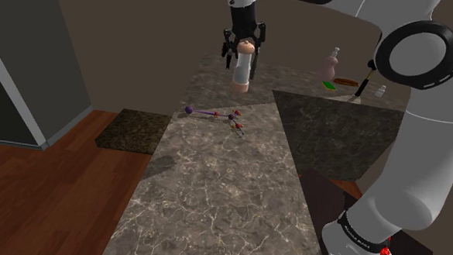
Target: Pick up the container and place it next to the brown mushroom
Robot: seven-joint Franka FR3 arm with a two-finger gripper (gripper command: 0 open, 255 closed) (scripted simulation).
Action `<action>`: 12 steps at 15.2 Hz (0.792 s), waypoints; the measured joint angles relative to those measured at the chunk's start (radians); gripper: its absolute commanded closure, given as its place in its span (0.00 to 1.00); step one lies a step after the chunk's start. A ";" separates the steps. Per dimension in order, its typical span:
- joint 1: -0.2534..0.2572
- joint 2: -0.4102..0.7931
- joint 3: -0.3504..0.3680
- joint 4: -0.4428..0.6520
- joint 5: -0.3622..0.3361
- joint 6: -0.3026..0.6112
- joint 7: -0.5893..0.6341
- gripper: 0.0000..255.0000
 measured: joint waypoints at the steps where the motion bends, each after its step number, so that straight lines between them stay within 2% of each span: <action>1: 0.005 0.010 0.000 0.029 -0.004 -0.019 -0.004 1.00; 3: 0.012 0.027 -0.001 0.080 -0.011 -0.052 -0.014 1.00; 4: 0.016 0.014 0.003 0.069 -0.008 -0.057 -0.006 1.00; 12: 0.064 -0.184 0.057 -0.192 0.064 -0.030 0.137 1.00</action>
